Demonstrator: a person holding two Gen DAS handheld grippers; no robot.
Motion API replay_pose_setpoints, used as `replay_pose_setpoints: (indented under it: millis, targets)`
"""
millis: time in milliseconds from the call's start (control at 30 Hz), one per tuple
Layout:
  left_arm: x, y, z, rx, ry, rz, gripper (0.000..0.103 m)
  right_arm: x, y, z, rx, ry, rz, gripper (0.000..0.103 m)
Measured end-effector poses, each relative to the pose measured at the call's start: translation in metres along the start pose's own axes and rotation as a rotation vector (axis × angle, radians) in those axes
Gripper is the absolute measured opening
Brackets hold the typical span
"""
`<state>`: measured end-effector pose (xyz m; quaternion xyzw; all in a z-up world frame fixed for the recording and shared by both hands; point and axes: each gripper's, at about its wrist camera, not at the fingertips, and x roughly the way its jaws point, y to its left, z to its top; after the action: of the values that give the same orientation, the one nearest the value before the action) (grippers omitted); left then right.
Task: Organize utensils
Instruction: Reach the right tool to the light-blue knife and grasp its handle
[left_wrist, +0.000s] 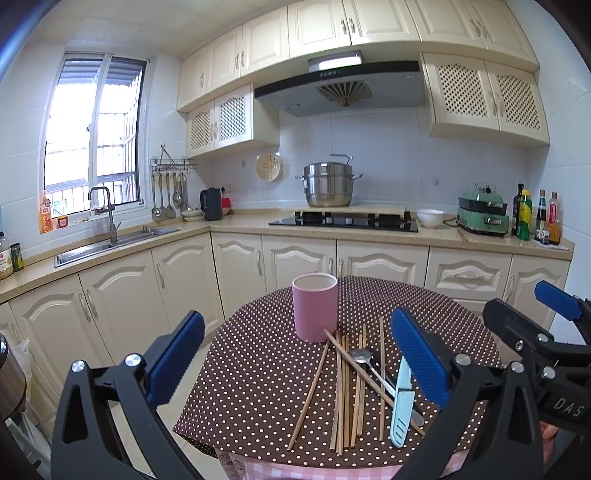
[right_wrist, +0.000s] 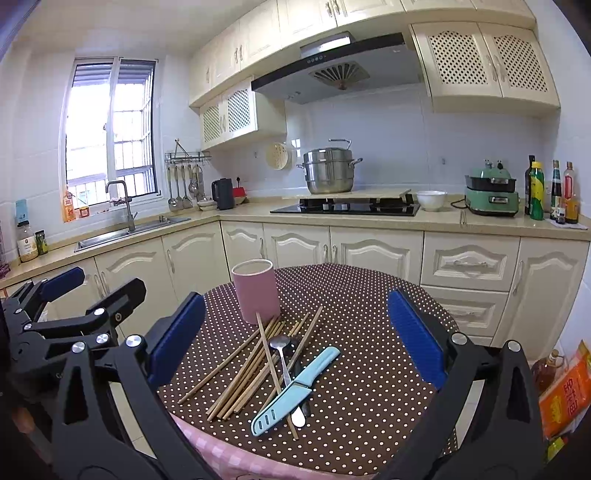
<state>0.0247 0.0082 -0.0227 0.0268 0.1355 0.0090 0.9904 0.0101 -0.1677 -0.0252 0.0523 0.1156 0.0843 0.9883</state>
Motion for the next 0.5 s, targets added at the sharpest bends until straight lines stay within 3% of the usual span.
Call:
replay_pose_setpoints:
  millis: [267,500]
  targets:
    - [0.037,0.0,-0.012,0.009,0.125,-0.039,0.099,0.026,-0.018,-0.009,0.078,0.091,0.051,0.097]
    - [0.095,0.016,-0.037,-0.046,0.38,-0.155,0.099,0.062,-0.044,-0.027,0.114,0.217,0.014,0.097]
